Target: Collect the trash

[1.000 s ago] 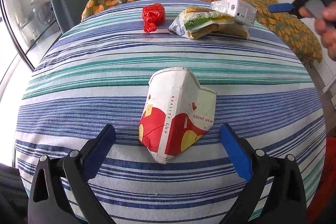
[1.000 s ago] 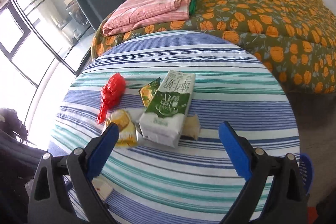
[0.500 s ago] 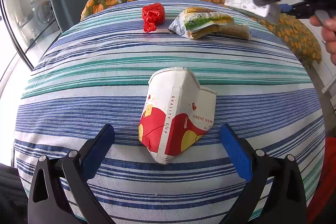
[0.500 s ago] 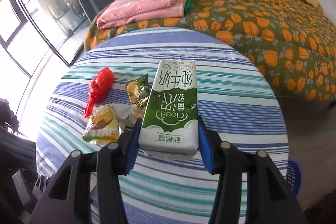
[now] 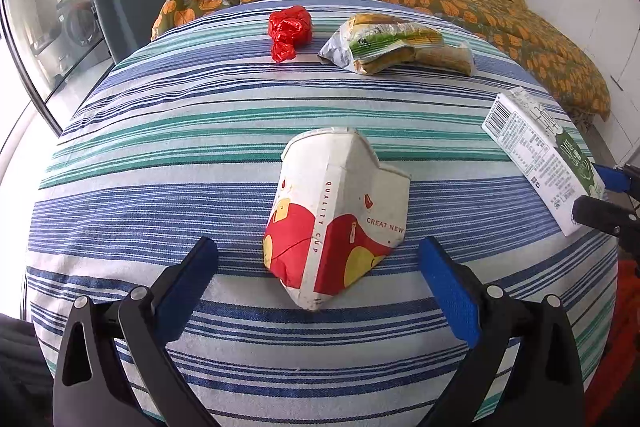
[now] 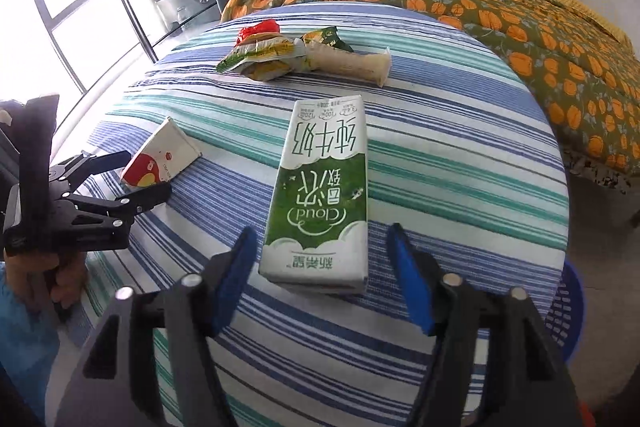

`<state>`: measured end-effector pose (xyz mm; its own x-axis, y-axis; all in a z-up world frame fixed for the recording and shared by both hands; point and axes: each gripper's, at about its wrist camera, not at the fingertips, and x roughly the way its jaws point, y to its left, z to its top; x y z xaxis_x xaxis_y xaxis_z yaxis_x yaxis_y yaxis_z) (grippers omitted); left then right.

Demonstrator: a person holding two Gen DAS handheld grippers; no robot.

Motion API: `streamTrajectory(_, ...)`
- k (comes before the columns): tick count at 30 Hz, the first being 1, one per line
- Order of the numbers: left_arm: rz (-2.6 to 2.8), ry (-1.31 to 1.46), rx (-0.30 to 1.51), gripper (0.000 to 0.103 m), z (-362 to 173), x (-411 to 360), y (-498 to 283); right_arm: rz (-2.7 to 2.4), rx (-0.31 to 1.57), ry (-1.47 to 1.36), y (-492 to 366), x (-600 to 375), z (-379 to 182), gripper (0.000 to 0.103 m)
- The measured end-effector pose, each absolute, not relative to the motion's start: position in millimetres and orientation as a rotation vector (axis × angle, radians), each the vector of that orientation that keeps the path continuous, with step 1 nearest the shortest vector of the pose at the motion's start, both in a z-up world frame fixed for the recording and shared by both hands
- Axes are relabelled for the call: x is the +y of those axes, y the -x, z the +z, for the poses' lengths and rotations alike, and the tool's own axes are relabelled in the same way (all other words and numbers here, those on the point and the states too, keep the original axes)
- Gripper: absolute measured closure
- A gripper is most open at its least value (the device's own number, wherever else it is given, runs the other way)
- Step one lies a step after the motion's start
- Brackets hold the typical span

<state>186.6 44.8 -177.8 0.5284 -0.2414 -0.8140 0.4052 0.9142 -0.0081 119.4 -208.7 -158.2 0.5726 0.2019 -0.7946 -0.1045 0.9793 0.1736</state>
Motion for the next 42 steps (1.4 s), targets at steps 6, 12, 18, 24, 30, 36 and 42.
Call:
streamTrajectory(6, -0.528, -0.186, 0.953, 0.005, -168, 65, -190, 0.172, 0.938, -0.151, -110, -235, -135, 0.022)
streamTrajectory(12, -0.498, -0.294, 0.960, 0.020, -166, 48, -198, 0.218, 1.003, -0.134, -137, -220, -123, 0.017)
streamTrajectory(18, -0.477, -0.345, 0.969, 0.048, -166, 28, -190, 0.155, 1.088, 0.001, -168, -195, -137, 0.023)
streamTrajectory(24, -0.473, -0.312, 0.941, 0.082, -159, 23, -174, 0.154, 1.092, 0.000, -161, -201, -141, 0.054)
streamTrajectory(30, -0.521, -0.170, 0.932, 0.084, -144, 15, -162, 0.189, 0.999, -0.114, -131, -230, -121, 0.054)
streamTrajectory(36, -0.627, -0.139, 0.910, 0.084, -125, -41, -135, 0.152, 0.924, -0.286, -97, -303, -110, 0.054)
streamTrajectory(42, -0.784, -0.154, 0.885, 0.084, -107, -135, -96, 0.017, 0.881, -0.396, -56, -406, -120, 0.054)
